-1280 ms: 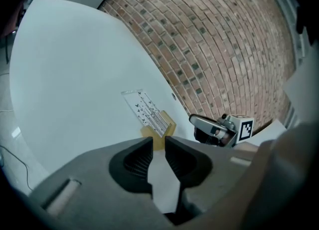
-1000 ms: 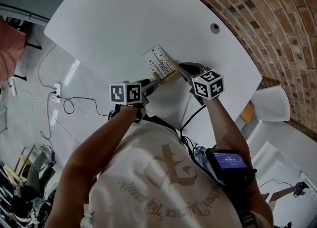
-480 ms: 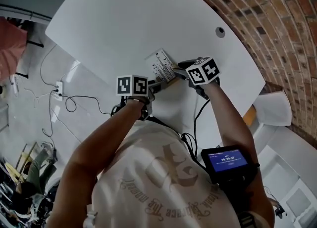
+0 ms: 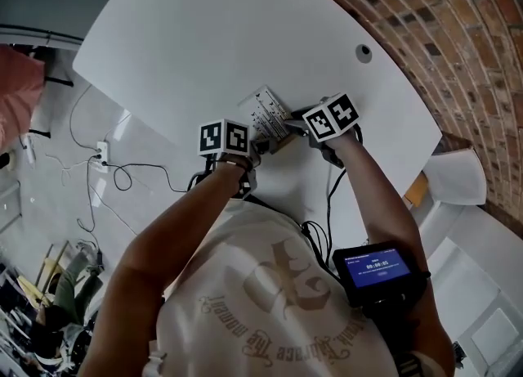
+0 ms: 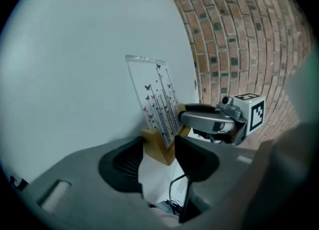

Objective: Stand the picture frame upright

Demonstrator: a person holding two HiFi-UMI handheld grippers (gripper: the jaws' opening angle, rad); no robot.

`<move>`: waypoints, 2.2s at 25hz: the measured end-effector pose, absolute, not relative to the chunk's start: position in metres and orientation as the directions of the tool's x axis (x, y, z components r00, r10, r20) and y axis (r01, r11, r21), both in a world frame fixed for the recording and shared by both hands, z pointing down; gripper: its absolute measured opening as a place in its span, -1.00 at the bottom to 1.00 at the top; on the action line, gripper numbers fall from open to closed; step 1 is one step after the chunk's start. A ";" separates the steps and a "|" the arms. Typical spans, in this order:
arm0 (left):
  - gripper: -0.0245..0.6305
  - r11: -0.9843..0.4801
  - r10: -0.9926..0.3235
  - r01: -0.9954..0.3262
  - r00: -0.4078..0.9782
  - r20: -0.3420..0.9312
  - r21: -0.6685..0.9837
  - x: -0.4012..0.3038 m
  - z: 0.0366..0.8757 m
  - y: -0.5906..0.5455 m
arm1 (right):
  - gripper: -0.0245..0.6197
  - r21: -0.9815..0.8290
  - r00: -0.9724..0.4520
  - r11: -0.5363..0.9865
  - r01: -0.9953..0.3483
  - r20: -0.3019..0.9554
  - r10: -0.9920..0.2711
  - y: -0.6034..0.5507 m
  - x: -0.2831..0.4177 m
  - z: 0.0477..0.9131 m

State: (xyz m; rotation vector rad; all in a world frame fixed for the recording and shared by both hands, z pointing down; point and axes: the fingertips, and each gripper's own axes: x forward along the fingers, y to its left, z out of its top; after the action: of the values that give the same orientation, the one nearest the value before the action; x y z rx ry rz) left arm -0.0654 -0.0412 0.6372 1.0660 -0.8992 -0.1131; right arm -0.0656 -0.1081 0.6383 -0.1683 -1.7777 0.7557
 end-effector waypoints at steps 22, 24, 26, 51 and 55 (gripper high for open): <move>-0.50 0.311 -0.422 -0.623 0.586 0.692 0.717 -0.068 0.616 -0.040 | -0.62 -0.478 -0.605 0.811 -0.337 0.770 0.203 -0.109 -0.044 0.600; -0.50 0.256 -0.418 -0.665 0.578 0.701 0.702 -0.069 0.612 -0.043 | -0.62 -0.464 -0.641 0.814 -0.348 0.752 0.154 -0.110 -0.041 0.594; -0.50 0.195 -0.415 -0.705 0.570 0.709 0.681 -0.070 0.608 -0.046 | -0.62 -0.459 -0.675 0.810 -0.366 0.730 0.108 -0.111 -0.039 0.588; -0.53 -0.365 -0.323 -0.793 0.600 0.732 0.488 -0.048 0.590 -0.126 | -0.67 -0.350 -0.665 0.636 -0.688 0.654 -0.360 -0.159 0.017 0.568; -0.53 -0.420 -0.320 -0.779 0.607 0.728 0.465 -0.038 0.588 -0.140 | -0.68 -0.351 -0.661 0.615 -0.706 0.639 -0.394 -0.169 0.028 0.568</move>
State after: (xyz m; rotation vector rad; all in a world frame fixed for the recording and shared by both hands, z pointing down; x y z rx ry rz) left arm -0.0380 -0.1400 0.5879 2.0000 -0.8688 0.6994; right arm 0.0284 -0.1691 0.5677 0.8662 -2.3306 0.8136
